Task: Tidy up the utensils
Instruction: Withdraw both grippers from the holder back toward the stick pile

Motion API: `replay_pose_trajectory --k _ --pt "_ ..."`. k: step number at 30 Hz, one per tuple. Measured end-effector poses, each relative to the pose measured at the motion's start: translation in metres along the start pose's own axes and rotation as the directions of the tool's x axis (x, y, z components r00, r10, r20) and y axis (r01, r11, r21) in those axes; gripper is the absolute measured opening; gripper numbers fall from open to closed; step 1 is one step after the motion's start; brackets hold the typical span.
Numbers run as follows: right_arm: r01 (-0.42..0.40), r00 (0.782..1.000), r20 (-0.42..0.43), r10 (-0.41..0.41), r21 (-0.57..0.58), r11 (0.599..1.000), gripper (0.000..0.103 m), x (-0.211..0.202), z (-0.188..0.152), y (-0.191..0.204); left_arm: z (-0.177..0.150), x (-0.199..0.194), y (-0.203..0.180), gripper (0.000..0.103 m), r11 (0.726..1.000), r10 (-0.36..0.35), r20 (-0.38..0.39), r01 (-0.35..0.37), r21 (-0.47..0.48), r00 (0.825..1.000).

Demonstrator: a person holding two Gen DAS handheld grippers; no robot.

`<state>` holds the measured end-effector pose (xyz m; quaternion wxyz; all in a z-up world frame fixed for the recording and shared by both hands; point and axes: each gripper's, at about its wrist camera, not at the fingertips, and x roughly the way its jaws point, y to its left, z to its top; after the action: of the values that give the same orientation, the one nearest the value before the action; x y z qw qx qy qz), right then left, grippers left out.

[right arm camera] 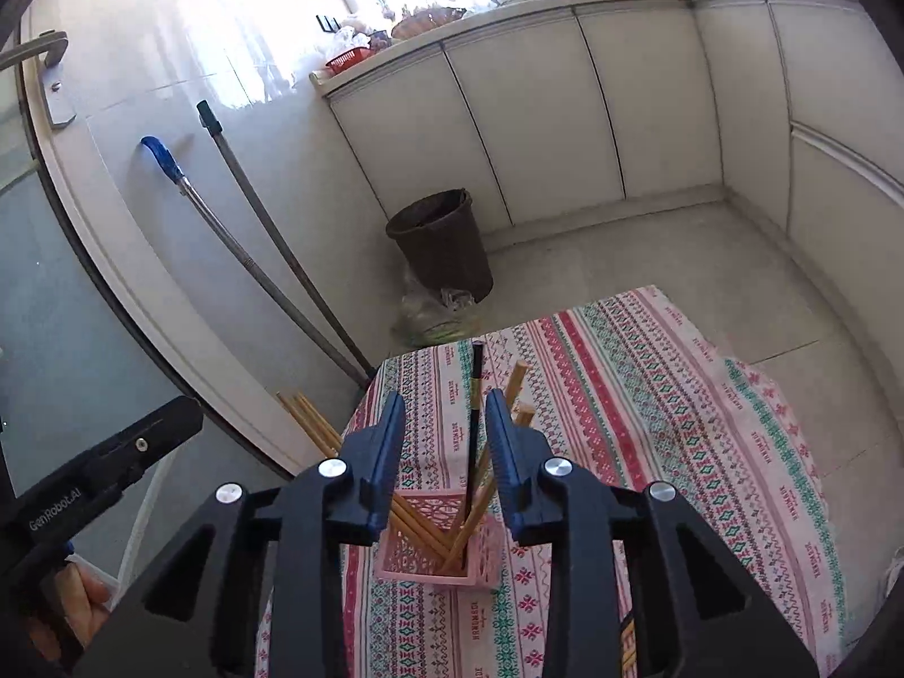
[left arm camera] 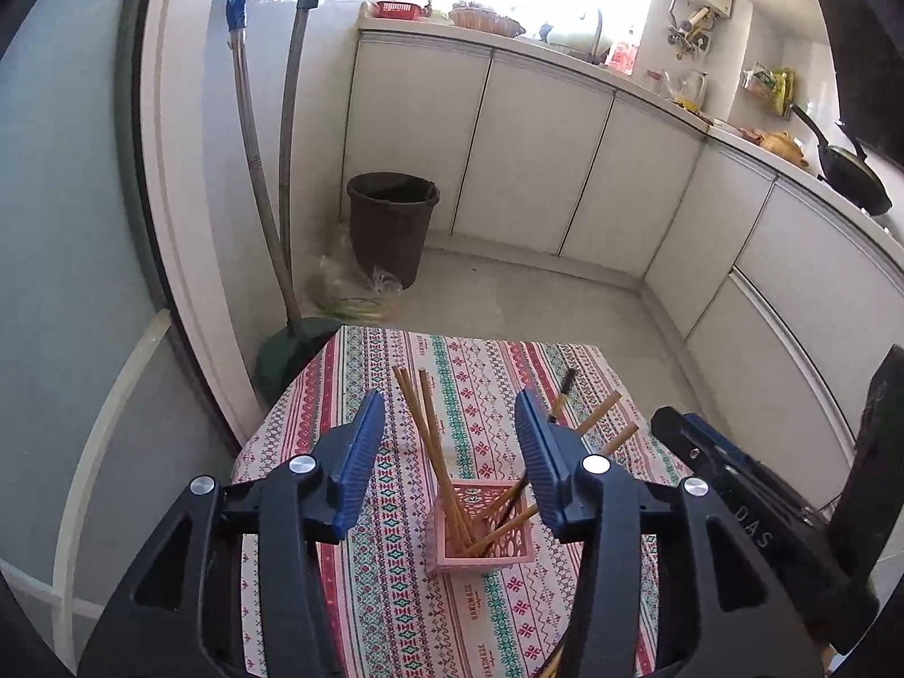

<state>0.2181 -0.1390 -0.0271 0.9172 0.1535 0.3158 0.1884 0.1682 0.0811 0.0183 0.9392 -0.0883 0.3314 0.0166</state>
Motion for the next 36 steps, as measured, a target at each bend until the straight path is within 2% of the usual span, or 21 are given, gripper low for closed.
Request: replay_pose_trajectory --k 1,3,5,8,11,15,23,36 --pt "0.015 1.000 0.016 -0.015 -0.009 1.000 0.038 -0.005 -0.001 -0.001 -0.001 0.000 -0.003 0.049 1.000 0.004 -0.004 -0.004 0.016 1.000" --pt "0.042 0.998 0.037 -0.041 -0.027 0.999 0.051 -0.013 -0.002 -0.002 -0.005 -0.002 -0.009 0.063 0.999 0.031 0.018 -0.031 0.032 0.999" --pt "0.075 0.996 0.055 -0.072 -0.049 0.996 0.052 -0.020 -0.006 -0.004 -0.009 -0.006 -0.016 0.070 0.997 0.058 0.049 -0.060 0.057 0.997" --pt "0.111 0.992 0.064 -0.107 -0.068 0.991 0.059 -0.026 -0.011 -0.008 -0.015 -0.005 -0.023 0.072 0.993 0.078 0.055 -0.083 0.083 0.995" --pt "0.130 0.990 0.072 -0.125 -0.072 0.989 0.066 -0.033 -0.015 -0.013 -0.022 -0.003 -0.026 0.079 0.991 0.098 0.054 -0.103 0.088 0.994" --pt "0.185 0.979 0.101 -0.176 -0.077 0.980 0.085 -0.042 -0.021 -0.019 -0.034 -0.002 -0.028 0.088 0.987 0.124 0.059 -0.130 0.096 0.990" --pt "0.334 0.938 0.127 -0.323 -0.073 0.940 0.092 -0.051 -0.034 -0.038 -0.052 -0.005 -0.037 0.093 0.984 0.131 0.054 -0.136 0.117 0.990" --pt "0.381 0.923 0.069 -0.380 -0.010 0.924 0.097 -0.066 -0.052 -0.074 -0.076 -0.001 -0.054 0.096 0.979 0.113 0.001 -0.111 0.174 0.994"
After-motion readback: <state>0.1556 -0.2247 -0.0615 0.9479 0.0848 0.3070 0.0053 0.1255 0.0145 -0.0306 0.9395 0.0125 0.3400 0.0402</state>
